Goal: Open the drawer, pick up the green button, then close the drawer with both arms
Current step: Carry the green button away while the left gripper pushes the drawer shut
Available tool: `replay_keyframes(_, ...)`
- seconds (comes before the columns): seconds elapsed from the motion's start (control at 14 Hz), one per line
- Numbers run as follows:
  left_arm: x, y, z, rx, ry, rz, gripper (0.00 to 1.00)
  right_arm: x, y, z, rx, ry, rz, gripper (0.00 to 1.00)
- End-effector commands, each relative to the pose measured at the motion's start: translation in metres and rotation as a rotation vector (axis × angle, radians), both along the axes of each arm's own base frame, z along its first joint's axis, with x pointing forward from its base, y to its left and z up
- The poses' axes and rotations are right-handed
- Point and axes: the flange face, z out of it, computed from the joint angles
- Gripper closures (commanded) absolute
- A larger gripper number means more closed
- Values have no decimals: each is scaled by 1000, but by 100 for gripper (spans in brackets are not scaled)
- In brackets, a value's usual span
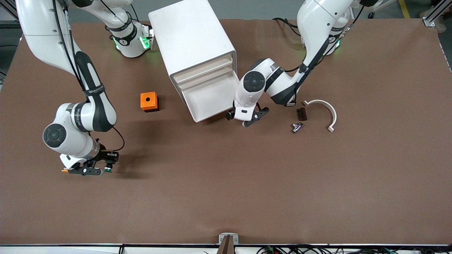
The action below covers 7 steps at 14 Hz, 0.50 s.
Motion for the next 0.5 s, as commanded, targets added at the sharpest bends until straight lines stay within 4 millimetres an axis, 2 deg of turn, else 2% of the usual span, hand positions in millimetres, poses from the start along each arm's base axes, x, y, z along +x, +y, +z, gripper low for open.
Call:
replay_keyframes(0.0,-12,-8,0,10,-8,-3,0,-1,-10,-11,-2,-2,-13,100)
replay_keyframes(0.21,-30,-6,-8,37,26,24,0,-2,-16,-16,-3,7,-20,100)
replay_keyframes(0.43,-56,-26,-4,34,55,53,0,-4,-15,-22,-3,18,-23,100)
